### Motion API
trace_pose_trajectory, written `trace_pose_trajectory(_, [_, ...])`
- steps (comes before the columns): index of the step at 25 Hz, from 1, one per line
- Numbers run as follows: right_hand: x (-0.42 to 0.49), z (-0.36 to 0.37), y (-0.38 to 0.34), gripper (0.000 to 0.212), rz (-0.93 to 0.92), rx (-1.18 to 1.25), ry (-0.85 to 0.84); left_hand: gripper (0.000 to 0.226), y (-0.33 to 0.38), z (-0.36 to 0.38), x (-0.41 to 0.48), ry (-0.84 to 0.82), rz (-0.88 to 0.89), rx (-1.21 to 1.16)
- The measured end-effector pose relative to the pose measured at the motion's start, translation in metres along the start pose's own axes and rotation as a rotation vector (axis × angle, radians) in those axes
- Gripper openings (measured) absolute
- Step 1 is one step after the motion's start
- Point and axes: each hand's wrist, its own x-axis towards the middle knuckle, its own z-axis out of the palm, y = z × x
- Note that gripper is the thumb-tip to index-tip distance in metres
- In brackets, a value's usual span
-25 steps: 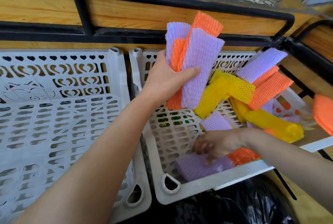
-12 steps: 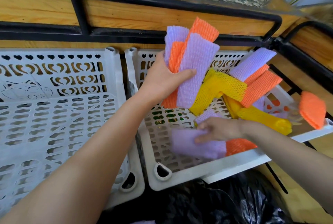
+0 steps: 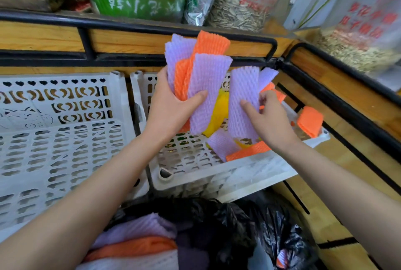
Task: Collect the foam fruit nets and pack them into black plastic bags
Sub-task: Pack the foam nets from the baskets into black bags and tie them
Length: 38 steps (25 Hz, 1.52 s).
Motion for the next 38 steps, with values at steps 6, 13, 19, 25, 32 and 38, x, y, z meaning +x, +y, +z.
trace_pose_trajectory(6, [-0.055, -0.034, -0.058, 0.021, -0.053, 0.257, 0.096, 0.074, 0.041, -0.025, -0.042, 0.016, 0.04, 0.106])
trace_pose_trajectory(13, [-0.116, -0.041, -0.107, 0.02, -0.105, 0.36, 0.105, 0.052, 0.064, -0.066, -0.104, 0.034, 0.03, 0.064])
trace_pose_trajectory(19, [-0.169, -0.028, -0.118, 0.02, -0.088, 0.266, -0.105, 0.047, 0.072, -0.106, -0.135, 0.163, 0.011, 0.043])
trace_pose_trajectory(25, [-0.227, -0.018, -0.104, 0.022, -0.348, -0.148, -0.448, 0.048, 0.081, -0.13, -0.165, 0.193, 0.021, 0.044])
trace_pose_trajectory(32, [-0.239, -0.01, -0.058, 0.031, -0.548, -0.828, -0.097, 0.053, 0.078, -0.117, -0.203, 0.063, 0.03, 0.108])
trace_pose_trajectory(38, [-0.241, -0.062, -0.041, 0.028, 0.299, -0.149, -0.253, 0.089, 0.05, -0.09, -0.243, -0.266, 0.065, 0.3])
